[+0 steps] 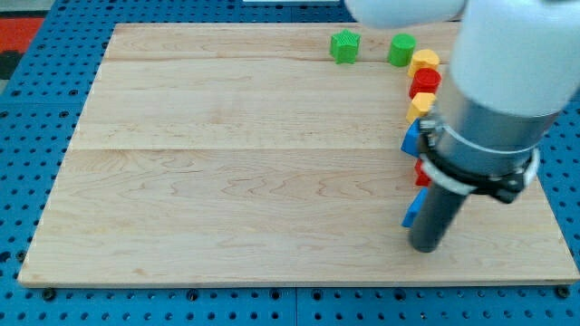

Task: Push the triangle parallel to the red star

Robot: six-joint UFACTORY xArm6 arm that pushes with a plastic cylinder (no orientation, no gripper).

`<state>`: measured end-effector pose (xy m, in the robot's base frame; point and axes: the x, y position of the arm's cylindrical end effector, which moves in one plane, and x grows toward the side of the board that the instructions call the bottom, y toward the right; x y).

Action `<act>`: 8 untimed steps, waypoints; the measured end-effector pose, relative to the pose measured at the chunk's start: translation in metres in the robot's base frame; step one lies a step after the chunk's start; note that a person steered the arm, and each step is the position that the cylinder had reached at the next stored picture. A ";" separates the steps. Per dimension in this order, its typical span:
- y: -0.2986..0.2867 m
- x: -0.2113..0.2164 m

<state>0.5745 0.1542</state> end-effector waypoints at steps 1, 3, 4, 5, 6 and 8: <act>-0.004 -0.017; -0.019 -0.034; 0.025 -0.019; 0.006 -0.061; -0.059 -0.090; -0.014 -0.052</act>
<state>0.5227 0.1398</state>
